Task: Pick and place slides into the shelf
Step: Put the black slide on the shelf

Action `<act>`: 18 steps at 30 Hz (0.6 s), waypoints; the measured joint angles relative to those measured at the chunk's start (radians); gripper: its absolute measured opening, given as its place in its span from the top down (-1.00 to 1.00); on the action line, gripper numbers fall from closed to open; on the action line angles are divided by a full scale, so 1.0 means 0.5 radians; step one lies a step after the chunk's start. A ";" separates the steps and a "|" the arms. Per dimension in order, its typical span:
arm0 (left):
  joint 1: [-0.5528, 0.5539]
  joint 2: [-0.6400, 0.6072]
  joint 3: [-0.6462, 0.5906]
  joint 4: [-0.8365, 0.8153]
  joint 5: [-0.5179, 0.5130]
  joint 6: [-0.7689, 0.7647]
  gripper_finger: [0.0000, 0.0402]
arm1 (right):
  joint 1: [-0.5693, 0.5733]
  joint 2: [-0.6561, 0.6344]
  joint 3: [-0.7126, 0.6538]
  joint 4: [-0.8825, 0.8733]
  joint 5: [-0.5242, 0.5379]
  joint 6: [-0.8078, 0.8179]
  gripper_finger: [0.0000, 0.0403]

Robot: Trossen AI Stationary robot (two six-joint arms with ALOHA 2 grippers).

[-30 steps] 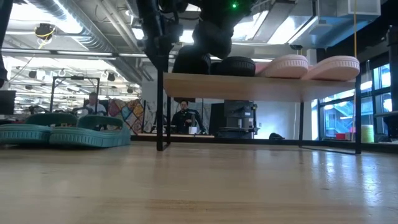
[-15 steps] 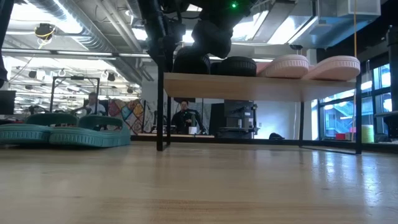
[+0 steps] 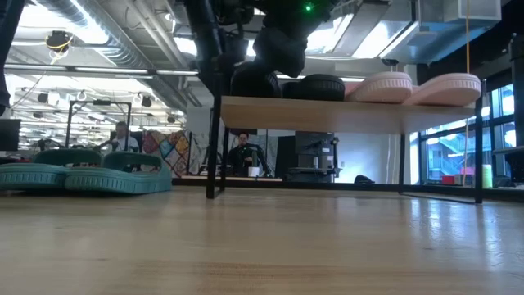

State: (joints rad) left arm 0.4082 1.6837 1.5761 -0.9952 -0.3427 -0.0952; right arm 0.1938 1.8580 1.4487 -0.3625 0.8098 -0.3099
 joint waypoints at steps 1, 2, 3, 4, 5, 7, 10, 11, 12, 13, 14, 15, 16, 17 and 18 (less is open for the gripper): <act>0.001 0.000 0.000 0.014 0.016 0.000 0.08 | 0.000 0.000 0.000 -0.002 -0.014 0.009 0.74; 0.001 0.000 0.000 0.021 0.029 0.000 0.08 | 0.000 -0.001 0.000 0.000 -0.034 0.032 0.74; 0.000 0.001 0.000 0.022 0.034 0.002 0.08 | 0.000 -0.001 0.000 -0.001 -0.044 0.042 0.74; 0.000 0.001 0.000 0.022 0.039 0.011 0.08 | 0.001 -0.001 0.000 -0.004 -0.050 0.043 0.74; -0.002 0.011 0.000 0.026 0.044 0.026 0.08 | 0.001 -0.001 0.000 -0.008 -0.058 0.043 0.74; -0.009 0.030 0.000 0.043 0.041 0.037 0.08 | 0.000 -0.001 0.000 -0.015 -0.070 0.050 0.74; -0.014 0.030 0.000 0.049 0.051 0.038 0.08 | 0.000 -0.002 -0.001 -0.019 -0.077 0.062 0.74; -0.017 0.030 0.000 0.054 0.049 0.045 0.08 | 0.000 -0.002 -0.001 -0.025 -0.082 0.078 0.74; -0.017 0.030 0.000 0.057 0.049 0.049 0.08 | 0.000 -0.002 -0.001 -0.031 -0.089 0.084 0.74; -0.017 0.030 0.000 0.058 0.053 0.051 0.08 | 0.000 -0.002 -0.001 -0.039 -0.097 0.089 0.74; -0.017 0.030 0.000 0.059 0.054 0.052 0.08 | 0.000 -0.002 -0.001 -0.045 -0.106 0.094 0.74; -0.017 0.030 0.000 0.061 0.055 0.053 0.08 | 0.000 -0.002 -0.001 -0.050 -0.116 0.101 0.74; -0.017 0.030 0.000 0.063 0.057 0.053 0.08 | 0.000 -0.002 -0.001 -0.053 -0.130 0.118 0.74; -0.017 0.030 0.000 0.063 0.059 0.054 0.08 | 0.000 -0.004 -0.001 -0.053 -0.144 0.135 0.74; -0.017 0.030 0.000 0.063 0.061 0.056 0.08 | 0.000 -0.004 -0.001 -0.052 -0.151 0.142 0.74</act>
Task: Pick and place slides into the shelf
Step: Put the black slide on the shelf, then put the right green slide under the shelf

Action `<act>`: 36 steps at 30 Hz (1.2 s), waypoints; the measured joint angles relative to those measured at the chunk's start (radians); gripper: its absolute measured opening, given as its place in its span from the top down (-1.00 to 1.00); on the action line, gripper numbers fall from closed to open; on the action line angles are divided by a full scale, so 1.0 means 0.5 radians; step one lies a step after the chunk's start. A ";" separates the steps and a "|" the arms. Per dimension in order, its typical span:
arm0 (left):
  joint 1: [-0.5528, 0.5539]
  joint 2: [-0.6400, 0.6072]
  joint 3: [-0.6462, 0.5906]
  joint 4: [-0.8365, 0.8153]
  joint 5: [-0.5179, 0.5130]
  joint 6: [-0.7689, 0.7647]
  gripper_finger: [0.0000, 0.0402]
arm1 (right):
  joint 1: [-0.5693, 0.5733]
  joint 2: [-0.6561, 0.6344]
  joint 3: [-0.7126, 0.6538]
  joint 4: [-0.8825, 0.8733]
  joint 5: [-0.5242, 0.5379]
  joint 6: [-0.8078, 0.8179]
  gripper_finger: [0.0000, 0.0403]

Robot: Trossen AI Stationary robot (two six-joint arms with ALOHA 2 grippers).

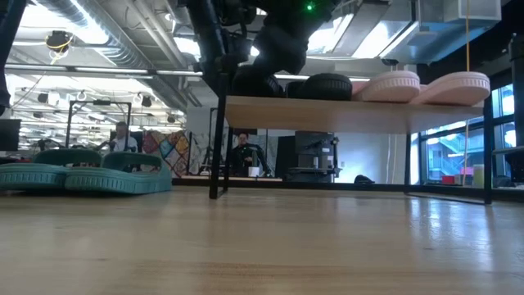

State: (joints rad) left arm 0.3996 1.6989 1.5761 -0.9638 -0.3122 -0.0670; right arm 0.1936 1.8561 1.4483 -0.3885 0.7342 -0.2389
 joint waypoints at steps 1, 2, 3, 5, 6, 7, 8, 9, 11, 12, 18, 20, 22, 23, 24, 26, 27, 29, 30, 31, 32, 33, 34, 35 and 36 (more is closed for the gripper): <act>-0.001 0.000 0.000 0.001 0.001 0.010 0.08 | 0.000 0.000 0.000 0.000 -0.002 0.003 0.74; -0.001 0.000 0.000 0.002 0.002 0.019 0.08 | 0.000 0.000 0.000 0.000 -0.005 0.003 0.74; -0.001 0.000 0.000 0.002 0.003 0.021 0.08 | 0.000 0.000 0.000 0.001 -0.007 0.003 0.71; -0.001 0.000 0.000 0.003 0.005 0.020 0.08 | 0.000 0.000 0.000 0.006 -0.018 0.002 0.57; -0.001 0.000 0.000 0.004 0.005 0.020 0.08 | 0.001 0.000 0.000 0.008 -0.027 0.002 0.48; -0.001 0.000 0.000 0.004 0.004 0.020 0.08 | 0.001 0.000 0.000 0.008 -0.039 0.001 0.40; -0.002 0.000 0.000 0.002 0.001 0.020 0.08 | 0.002 0.000 0.000 0.008 -0.050 0.000 0.33; -0.003 0.001 0.000 -0.004 -0.001 0.020 0.08 | 0.003 0.000 0.000 0.008 -0.056 -0.004 0.26; -0.003 0.001 0.000 -0.014 -0.001 0.020 0.08 | 0.011 0.000 0.000 0.008 -0.057 -0.008 0.15; -0.003 0.002 0.000 -0.017 -0.001 0.021 0.08 | 0.016 0.000 0.000 0.008 -0.057 -0.009 0.10; -0.003 0.003 0.000 -0.026 -0.009 0.035 0.08 | 0.073 -0.006 0.003 0.004 -0.033 -0.071 -0.14; -0.003 0.003 0.000 -0.029 -0.014 0.035 0.08 | 0.097 -0.006 0.027 -0.020 0.021 -0.088 -0.22; -0.003 0.003 0.000 -0.038 -0.016 0.035 0.08 | 0.125 -0.008 0.051 -0.025 0.143 -0.112 -0.30; -0.003 0.003 0.000 -0.045 -0.020 0.035 0.08 | 0.137 -0.009 0.061 -0.038 0.215 -0.120 -0.33; -0.003 0.003 0.000 -0.053 -0.025 0.035 0.08 | 0.149 -0.009 0.076 -0.072 0.293 -0.131 -0.36; 0.001 -0.016 0.000 -0.098 -0.037 0.036 0.08 | 0.174 -0.009 0.111 -0.153 0.442 -0.161 -0.40; 0.008 -0.027 -0.001 -0.126 -0.040 0.037 0.08 | 0.186 -0.015 0.121 -0.167 0.520 -0.161 -0.41; 0.012 -0.055 -0.001 -0.113 -0.059 0.035 0.08 | 0.200 -0.037 0.133 -0.204 0.586 -0.159 -0.42; 0.015 -0.075 -0.001 -0.121 -0.060 0.035 0.08 | 0.205 -0.055 0.133 -0.258 0.585 -0.144 -0.42; 0.016 -0.095 -0.001 -0.119 -0.061 0.034 0.08 | 0.206 -0.076 0.133 -0.294 0.574 -0.089 -0.42; 0.017 -0.120 -0.001 -0.109 -0.065 0.034 0.08 | 0.206 -0.106 0.134 -0.370 0.547 -0.025 -0.42; 0.019 -0.139 -0.001 -0.108 -0.066 0.034 0.08 | 0.206 -0.140 0.134 -0.482 0.516 0.062 -0.42; 0.021 -0.153 -0.001 -0.110 -0.066 0.034 0.08 | 0.206 -0.183 0.134 -0.584 0.489 0.153 -0.42; 0.022 -0.164 -0.001 -0.111 -0.066 0.033 0.08 | 0.206 -0.224 0.134 -0.704 0.473 0.256 -0.42; 0.023 -0.169 -0.001 -0.118 -0.065 0.033 0.08 | 0.206 -0.269 0.134 -0.817 0.477 0.356 -0.42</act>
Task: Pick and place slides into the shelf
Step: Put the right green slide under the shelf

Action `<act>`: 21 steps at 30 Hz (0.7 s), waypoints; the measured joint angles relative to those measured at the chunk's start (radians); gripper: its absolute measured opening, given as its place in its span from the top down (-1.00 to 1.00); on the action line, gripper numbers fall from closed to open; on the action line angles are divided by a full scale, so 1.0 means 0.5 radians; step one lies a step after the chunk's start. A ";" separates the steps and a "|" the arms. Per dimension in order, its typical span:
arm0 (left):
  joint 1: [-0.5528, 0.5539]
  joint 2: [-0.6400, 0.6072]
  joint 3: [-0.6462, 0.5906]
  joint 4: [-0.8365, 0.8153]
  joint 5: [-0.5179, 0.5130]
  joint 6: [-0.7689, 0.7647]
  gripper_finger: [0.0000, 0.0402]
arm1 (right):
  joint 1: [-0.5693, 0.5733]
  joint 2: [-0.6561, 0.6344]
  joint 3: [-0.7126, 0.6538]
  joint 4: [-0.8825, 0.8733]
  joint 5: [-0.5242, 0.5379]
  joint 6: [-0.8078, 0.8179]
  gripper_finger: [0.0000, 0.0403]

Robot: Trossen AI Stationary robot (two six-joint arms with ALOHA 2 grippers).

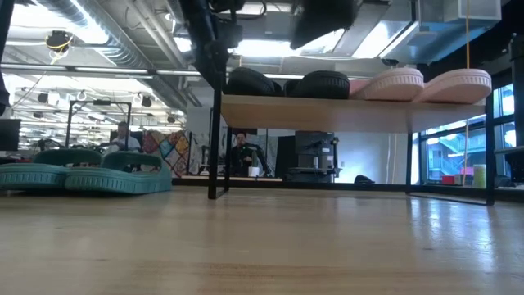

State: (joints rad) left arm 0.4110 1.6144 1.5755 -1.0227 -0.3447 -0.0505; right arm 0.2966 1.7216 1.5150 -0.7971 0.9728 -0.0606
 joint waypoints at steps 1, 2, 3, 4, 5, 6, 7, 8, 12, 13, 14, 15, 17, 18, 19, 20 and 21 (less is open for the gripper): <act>0.000 -0.006 0.000 0.000 -0.001 0.000 0.08 | 0.005 -0.049 0.000 -0.108 0.002 0.092 -0.42; 0.001 -0.015 0.000 -0.004 -0.001 -0.001 0.08 | 0.013 -0.098 0.000 -0.214 0.001 0.179 -0.42; 0.002 -0.022 0.000 -0.008 -0.002 -0.002 0.08 | 0.022 -0.144 0.000 -0.283 0.007 0.254 -0.42; 0.002 -0.025 0.000 -0.003 -0.001 -0.002 0.08 | 0.037 -0.193 0.000 -0.347 0.007 0.311 -0.42; 0.002 -0.025 0.000 -0.002 0.001 -0.012 0.08 | 0.054 -0.235 0.000 -0.407 0.007 0.363 -0.42; 0.002 -0.024 0.000 -0.006 0.002 -0.027 0.08 | 0.070 -0.266 0.000 -0.441 0.008 0.417 -0.42; 0.002 -0.022 0.000 -0.006 0.007 -0.040 0.08 | 0.083 -0.294 0.001 -0.469 0.007 0.452 -0.42; 0.002 -0.022 0.000 -0.004 0.013 -0.043 0.08 | 0.099 -0.318 0.001 -0.519 0.005 0.487 -0.42; -0.001 -0.005 0.000 0.000 0.043 -0.043 0.08 | 0.191 -0.419 -0.022 -0.789 0.228 0.669 -0.42; 0.000 -0.006 0.000 0.002 0.043 -0.044 0.08 | 0.224 -0.460 -0.056 -0.847 0.326 0.737 -0.42; 0.000 -0.008 0.000 0.003 0.043 -0.047 0.08 | 0.260 -0.510 -0.104 -0.881 0.406 0.814 -0.42; -0.001 -0.010 0.000 0.001 0.043 -0.051 0.08 | 0.293 -0.566 -0.169 -0.890 0.449 0.869 -0.42; 0.000 -0.009 0.000 0.000 0.045 -0.050 0.08 | 0.342 -0.674 -0.310 -0.855 0.453 0.909 -0.42; 0.000 -0.009 0.000 0.000 0.052 -0.050 0.08 | 0.357 -0.722 -0.382 -0.819 0.434 0.915 -0.42; 0.000 -0.009 0.000 0.001 0.062 -0.050 0.08 | 0.365 -0.768 -0.451 -0.768 0.393 0.917 -0.42; 0.000 -0.009 0.000 0.004 0.088 -0.046 0.08 | 0.365 -0.810 -0.511 -0.711 0.335 0.913 -0.42; 0.000 -0.009 0.000 0.006 0.141 -0.042 0.08 | 0.364 -0.850 -0.570 -0.638 0.271 0.889 -0.42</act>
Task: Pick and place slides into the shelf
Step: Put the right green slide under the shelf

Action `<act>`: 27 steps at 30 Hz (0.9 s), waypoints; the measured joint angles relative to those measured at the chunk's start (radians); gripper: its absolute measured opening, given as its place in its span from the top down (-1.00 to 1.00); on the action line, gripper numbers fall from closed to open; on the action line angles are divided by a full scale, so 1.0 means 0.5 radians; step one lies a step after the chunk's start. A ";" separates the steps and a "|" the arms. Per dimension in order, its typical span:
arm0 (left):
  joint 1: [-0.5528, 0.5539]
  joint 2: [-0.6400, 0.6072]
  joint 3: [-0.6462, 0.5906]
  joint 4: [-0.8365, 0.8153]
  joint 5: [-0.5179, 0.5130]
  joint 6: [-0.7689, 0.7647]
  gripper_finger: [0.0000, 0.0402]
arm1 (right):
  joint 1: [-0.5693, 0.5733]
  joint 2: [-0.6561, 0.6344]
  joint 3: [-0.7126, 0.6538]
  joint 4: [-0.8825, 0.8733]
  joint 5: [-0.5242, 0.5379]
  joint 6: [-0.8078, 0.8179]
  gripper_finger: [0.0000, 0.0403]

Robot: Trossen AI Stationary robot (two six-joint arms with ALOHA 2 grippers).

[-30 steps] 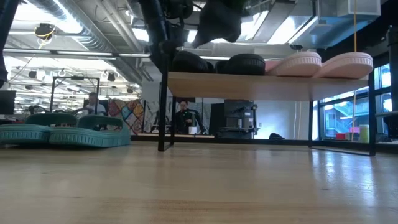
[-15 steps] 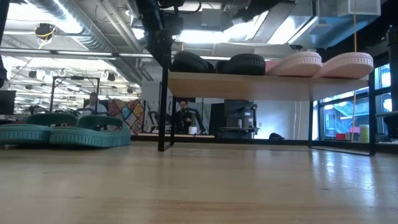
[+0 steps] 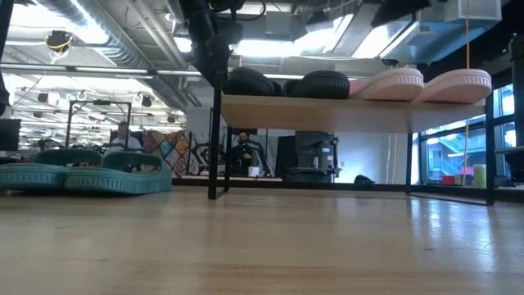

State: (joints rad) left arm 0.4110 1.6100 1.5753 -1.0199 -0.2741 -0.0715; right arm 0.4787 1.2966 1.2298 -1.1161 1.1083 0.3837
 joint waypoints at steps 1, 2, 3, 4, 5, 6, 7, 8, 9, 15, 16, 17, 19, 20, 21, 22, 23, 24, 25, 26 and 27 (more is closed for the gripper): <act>0.000 0.000 0.000 0.005 0.047 0.001 0.08 | -0.009 -0.037 -0.059 0.083 -0.065 -0.042 -0.42; 0.000 0.000 0.000 0.016 0.094 0.001 0.08 | -0.020 -0.070 -0.109 0.162 -0.117 -0.091 -0.42; 0.000 0.000 0.000 0.026 0.123 0.002 0.08 | -0.029 -0.102 -0.162 0.265 -0.173 -0.157 -0.42; -0.001 0.000 0.000 0.032 0.132 0.000 0.08 | -0.040 -0.130 -0.207 0.375 -0.239 -0.236 -0.42; -0.001 0.000 0.000 0.036 0.134 0.000 0.08 | -0.052 -0.155 -0.247 0.489 -0.303 -0.306 -0.42; 0.000 0.000 0.000 0.039 0.134 -0.001 0.08 | -0.064 -0.180 -0.283 0.614 -0.378 -0.386 -0.42; 0.001 0.000 0.000 0.040 0.133 -0.006 0.08 | -0.073 -0.198 -0.318 0.737 -0.470 -0.471 -0.42; 0.001 0.000 0.000 0.040 0.133 -0.010 0.08 | -0.077 -0.209 -0.352 0.852 -0.562 -0.553 -0.42; 0.001 0.000 0.000 0.039 0.133 -0.011 0.08 | -0.084 -0.211 -0.379 0.955 -0.651 -0.634 -0.42; -0.011 0.000 0.000 0.038 0.150 -0.008 0.08 | -0.089 -0.212 -0.472 1.225 -0.828 -0.887 -0.42; -0.022 -0.005 0.000 0.034 0.161 0.002 0.08 | -0.075 -0.219 -0.473 1.212 -0.841 -0.882 -0.42; -0.034 -0.018 0.000 0.018 0.166 0.018 0.08 | -0.061 -0.227 -0.473 1.210 -0.859 -0.870 -0.42; -0.074 -0.069 0.000 0.022 0.174 0.052 0.08 | -0.033 -0.235 -0.472 1.198 -0.892 -0.836 -0.42; -0.094 -0.102 0.000 0.041 0.184 0.055 0.08 | -0.018 -0.236 -0.472 1.175 -0.904 -0.829 -0.42; -0.112 -0.136 0.001 0.049 0.202 0.059 0.08 | -0.001 -0.237 -0.473 1.144 -0.907 -0.828 -0.42; -0.129 -0.169 -0.001 0.062 0.237 0.074 0.08 | 0.012 -0.240 -0.473 1.133 -0.905 -0.828 -0.42; -0.149 -0.202 -0.014 0.111 0.271 0.098 0.08 | 0.021 -0.242 -0.472 1.131 -0.902 -0.830 -0.42; -0.167 -0.243 -0.031 0.159 0.312 0.107 0.08 | 0.029 -0.245 -0.472 1.120 -0.902 -0.830 -0.42; -0.178 -0.290 -0.058 0.191 0.350 0.111 0.08 | 0.035 -0.248 -0.473 1.106 -0.902 -0.832 -0.42; -0.193 -0.351 -0.098 0.232 0.372 0.111 0.08 | 0.040 -0.254 -0.473 1.098 -0.902 -0.832 -0.42; -0.208 -0.412 -0.144 0.292 0.378 0.110 0.08 | 0.044 -0.267 -0.473 1.088 -0.902 -0.830 -0.42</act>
State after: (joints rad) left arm 0.3072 1.4043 1.5032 -0.8739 -0.0851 -0.0165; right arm 0.5009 1.1633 0.9936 -0.5721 0.6574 -0.0315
